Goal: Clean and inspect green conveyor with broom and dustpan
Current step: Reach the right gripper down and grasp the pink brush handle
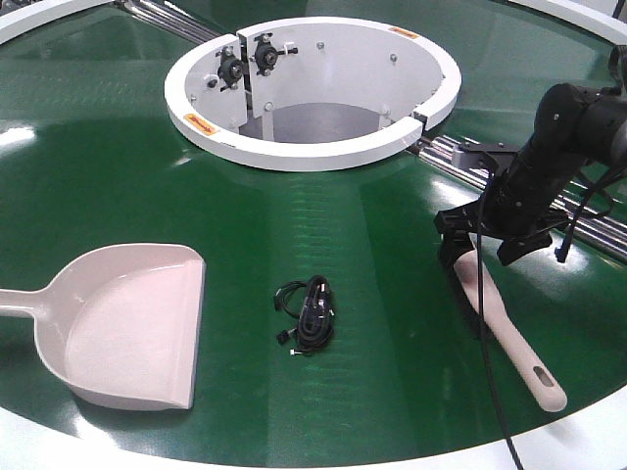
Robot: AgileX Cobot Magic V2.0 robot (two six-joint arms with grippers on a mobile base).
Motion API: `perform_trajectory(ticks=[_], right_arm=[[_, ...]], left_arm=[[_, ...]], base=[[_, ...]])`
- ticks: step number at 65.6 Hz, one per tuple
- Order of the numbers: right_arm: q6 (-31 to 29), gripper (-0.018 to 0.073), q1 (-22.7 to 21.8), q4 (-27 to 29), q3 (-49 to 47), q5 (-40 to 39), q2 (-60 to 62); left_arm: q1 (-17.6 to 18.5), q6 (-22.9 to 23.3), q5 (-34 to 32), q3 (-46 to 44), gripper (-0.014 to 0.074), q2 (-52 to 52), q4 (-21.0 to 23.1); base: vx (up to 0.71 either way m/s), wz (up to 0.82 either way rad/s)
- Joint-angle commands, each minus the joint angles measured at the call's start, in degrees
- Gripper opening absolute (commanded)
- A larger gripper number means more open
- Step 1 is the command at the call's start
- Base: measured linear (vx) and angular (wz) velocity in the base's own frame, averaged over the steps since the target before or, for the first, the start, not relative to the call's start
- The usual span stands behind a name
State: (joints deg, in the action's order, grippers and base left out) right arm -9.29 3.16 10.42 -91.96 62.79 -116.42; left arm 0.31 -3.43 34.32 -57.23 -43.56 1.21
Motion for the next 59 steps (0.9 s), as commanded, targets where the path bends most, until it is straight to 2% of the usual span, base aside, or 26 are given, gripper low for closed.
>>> perform_trajectory(ticks=[1, 24, 33, 39, 44, 54, 59], right_arm=[[-0.9, 0.0589, 0.1, 0.7, -1.8, -0.5, 2.7], [-1.3, 0.0589, 0.6, 0.3, -1.8, -0.4, 1.0], [-1.5, 0.055, 1.3, 0.0, -1.8, -0.7, 0.5], [-0.6, 0.0464, 1.3, 0.2, -1.8, -0.6, 0.4], [0.5, 0.034, 1.2, -0.4, -1.8, -0.4, 0.4], [2.0, 0.0004, 1.2, -1.8, -1.8, 0.8, 0.5], [2.2, -0.0011, 1.2, -1.8, -1.8, 1.8, 1.2]], left_arm=[[0.2, 0.1, -3.6, -1.8, 0.0587, -0.7, 0.2], [0.2, 0.1, -3.1, -1.8, 0.0587, -1.8, 0.2], [0.2, 0.1, -3.0, -1.8, 0.0587, -1.8, 0.1], [0.2, 0.1, -2.9, -1.8, 0.0587, -1.8, 0.1], [0.2, 0.1, -2.7, -1.8, 0.0587, -1.8, 0.0], [0.2, 0.1, -2.7, -1.8, 0.0587, -1.7, 0.0], [0.2, 0.1, -2.6, -1.8, 0.0587, -1.7, 0.0]], base=[[0.0, 0.0], [0.0, 0.0], [0.0, 0.0], [0.0, 0.0], [0.0, 0.0], [0.0, 0.0], [0.0, 0.0]])
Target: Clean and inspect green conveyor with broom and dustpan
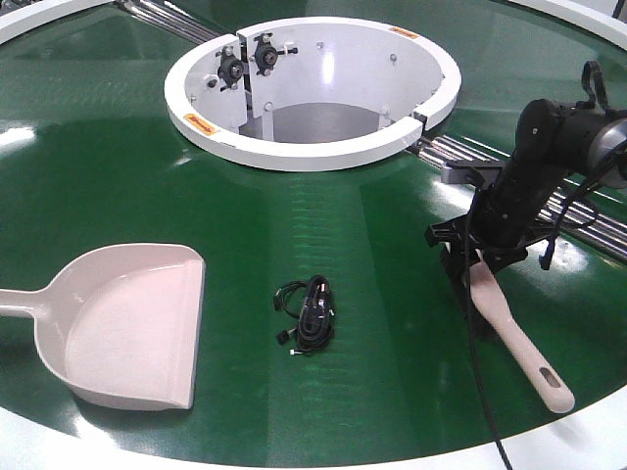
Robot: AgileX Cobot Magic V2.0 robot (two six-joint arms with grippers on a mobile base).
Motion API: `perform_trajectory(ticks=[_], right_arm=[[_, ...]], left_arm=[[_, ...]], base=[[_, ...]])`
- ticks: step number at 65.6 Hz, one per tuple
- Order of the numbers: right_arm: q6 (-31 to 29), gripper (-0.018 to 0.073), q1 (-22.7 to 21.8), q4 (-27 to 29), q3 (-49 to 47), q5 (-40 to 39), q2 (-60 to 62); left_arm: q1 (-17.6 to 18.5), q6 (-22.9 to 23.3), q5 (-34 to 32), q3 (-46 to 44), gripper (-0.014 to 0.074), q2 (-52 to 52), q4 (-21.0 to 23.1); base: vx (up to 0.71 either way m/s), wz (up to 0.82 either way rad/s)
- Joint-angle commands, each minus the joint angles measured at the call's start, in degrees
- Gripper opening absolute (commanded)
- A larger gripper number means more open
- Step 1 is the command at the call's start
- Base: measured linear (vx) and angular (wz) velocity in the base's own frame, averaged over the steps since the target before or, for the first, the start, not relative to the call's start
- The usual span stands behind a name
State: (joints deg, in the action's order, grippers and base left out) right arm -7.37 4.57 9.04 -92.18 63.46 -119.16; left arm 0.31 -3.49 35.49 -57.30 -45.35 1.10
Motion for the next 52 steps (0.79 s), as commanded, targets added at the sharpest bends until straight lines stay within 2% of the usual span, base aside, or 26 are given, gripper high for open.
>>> perform_trajectory(ticks=[1, 9, 17, 40, 52], right_arm=[[0.2, -0.001, -0.2, -0.4, -1.6, 1.4, 4.1], [0.2, -0.0008, -0.2, -0.4, -1.7, 4.1, 6.2], [0.2, -0.0008, -0.2, -0.5, -2.0, 10.6, 8.5], [2.5, -0.0007, -0.1, 1.8, -1.8, 10.5, 19.7], [2.9, -0.0005, -0.1, 1.8, 1.4, 10.5, 25.2]], left_arm=[[0.2, 0.1, -3.7, -1.8, 0.0587, 0.1, 0.1], [0.2, 0.1, -3.7, -1.8, 0.0587, 0.1, 0.1], [0.2, 0.1, -3.7, -1.8, 0.0587, 0.1, 0.1], [0.2, -0.1, -3.7, -1.8, 0.0587, 0.1, -0.2], [0.2, -2.9, -3.7, -1.8, 0.0587, 0.1, -0.2]], base=[[0.0, 0.0], [0.0, 0.0], [0.0, 0.0], [0.0, 0.0], [0.0, 0.0]])
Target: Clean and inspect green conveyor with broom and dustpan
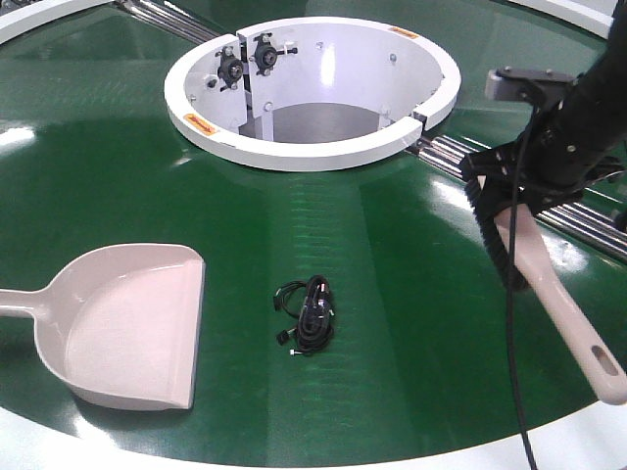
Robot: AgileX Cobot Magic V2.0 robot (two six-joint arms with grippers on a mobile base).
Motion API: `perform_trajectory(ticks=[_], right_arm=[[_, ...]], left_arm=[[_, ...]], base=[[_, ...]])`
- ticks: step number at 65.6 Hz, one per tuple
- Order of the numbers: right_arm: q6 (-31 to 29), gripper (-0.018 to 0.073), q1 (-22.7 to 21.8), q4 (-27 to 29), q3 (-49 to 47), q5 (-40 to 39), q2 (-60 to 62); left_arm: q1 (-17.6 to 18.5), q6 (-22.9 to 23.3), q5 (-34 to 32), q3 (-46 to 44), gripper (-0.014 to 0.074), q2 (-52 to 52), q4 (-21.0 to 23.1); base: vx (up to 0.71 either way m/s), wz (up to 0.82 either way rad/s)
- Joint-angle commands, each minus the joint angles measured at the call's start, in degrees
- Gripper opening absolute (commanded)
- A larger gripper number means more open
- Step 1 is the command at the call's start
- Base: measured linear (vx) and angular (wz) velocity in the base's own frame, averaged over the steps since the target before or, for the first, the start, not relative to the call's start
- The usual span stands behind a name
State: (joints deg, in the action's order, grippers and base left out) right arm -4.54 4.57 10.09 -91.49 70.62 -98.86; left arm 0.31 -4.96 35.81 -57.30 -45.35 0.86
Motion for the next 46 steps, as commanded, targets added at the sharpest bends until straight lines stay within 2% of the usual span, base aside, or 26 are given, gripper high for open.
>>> perform_trajectory(ticks=[1, 19, 27, 40, 46], right_arm=[[0.0, -0.0005, -0.1, 0.8, 1.4, 3.3, 5.3], [-0.1, -0.0005, -0.1, 1.0, 9.5, 3.3, 7.7], [-0.2, -0.0003, -0.1, 0.9, 9.7, 3.3, 7.7], [-0.2, -0.0003, -0.2, 0.7, 9.7, 3.3, 7.7], [-0.2, -0.0003, -0.2, 0.7, 9.7, 3.3, 7.7]], left_arm=[[0.2, -1.6, -4.1, -1.8, 0.0587, 0.1, 0.1], [0.2, -8.2, -4.1, -1.8, 0.0587, 0.1, 0.1], [0.2, -11.9, -4.1, -1.8, 0.0587, 0.1, 0.1], [0.2, -12.6, -4.1, -1.8, 0.0587, 0.1, 0.1], [0.2, -16.6, -4.1, -1.8, 0.0587, 0.1, 0.1]], base=[[0.0, 0.0], [0.0, 0.0], [0.0, 0.0], [0.0, 0.0], [0.0, 0.0]])
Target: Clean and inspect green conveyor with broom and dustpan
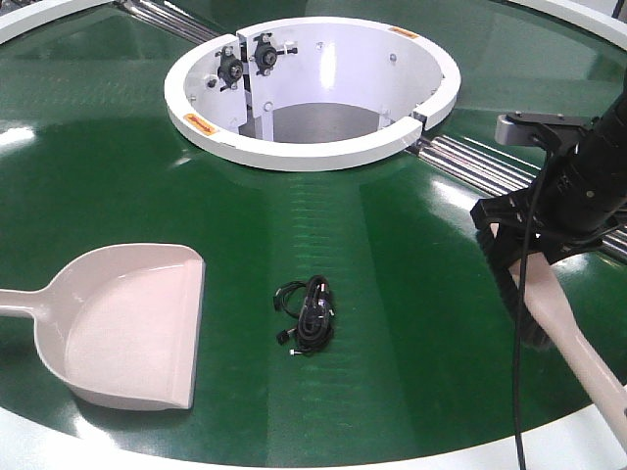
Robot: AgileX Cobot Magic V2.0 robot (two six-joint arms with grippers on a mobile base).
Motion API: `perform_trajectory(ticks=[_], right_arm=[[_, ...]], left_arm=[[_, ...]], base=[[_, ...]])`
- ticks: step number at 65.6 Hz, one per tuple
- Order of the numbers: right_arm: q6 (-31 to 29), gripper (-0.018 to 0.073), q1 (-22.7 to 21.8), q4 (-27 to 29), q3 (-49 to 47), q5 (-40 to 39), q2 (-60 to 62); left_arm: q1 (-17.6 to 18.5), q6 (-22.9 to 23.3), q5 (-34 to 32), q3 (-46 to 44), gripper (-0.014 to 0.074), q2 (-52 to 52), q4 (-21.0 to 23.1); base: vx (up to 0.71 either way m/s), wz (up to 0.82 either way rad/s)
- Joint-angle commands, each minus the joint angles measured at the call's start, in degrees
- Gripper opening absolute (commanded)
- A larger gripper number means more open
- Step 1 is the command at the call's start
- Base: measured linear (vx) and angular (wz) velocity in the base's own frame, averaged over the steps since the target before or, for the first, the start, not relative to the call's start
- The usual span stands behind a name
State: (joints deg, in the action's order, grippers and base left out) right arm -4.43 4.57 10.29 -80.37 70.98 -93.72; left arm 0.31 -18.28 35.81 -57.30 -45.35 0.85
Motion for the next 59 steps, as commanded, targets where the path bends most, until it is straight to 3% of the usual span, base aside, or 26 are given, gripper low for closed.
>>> perform_trajectory(ticks=[1, 13, 25, 34, 40, 59], right_arm=[[-0.4, -0.0003, -0.2, 0.5, -1.4, 3.0, 2.6], [-0.4, -0.0003, -0.2, 0.5, -1.4, 3.0, 2.6], [-0.4, -0.0003, -0.2, 0.5, -1.4, 3.0, 2.6], [-0.4, -0.0003, -0.2, 0.5, -1.4, 3.0, 2.6], [-0.4, -0.0003, -0.2, 0.5, -1.4, 3.0, 2.6], [-0.4, -0.0003, -0.2, 0.5, -1.4, 3.0, 2.6]], left_arm=[[0.2, -4.2, -4.1, -1.8, 0.0587, 0.1, 0.1], [0.2, -26.3, -4.1, -1.8, 0.0587, 0.1, 0.1], [0.2, -52.5, -4.1, -1.8, 0.0587, 0.0, 0.1], [0.2, -65.5, -4.1, -1.8, 0.0587, 0.1, 0.1], [0.2, -68.7, -4.1, -1.8, 0.0587, 0.1, 0.1], [0.2, -68.6, -4.1, -1.8, 0.0587, 0.1, 0.1]], base=[[0.0, 0.0], [0.0, 0.0], [0.0, 0.0], [0.0, 0.0], [0.0, 0.0], [0.0, 0.0]])
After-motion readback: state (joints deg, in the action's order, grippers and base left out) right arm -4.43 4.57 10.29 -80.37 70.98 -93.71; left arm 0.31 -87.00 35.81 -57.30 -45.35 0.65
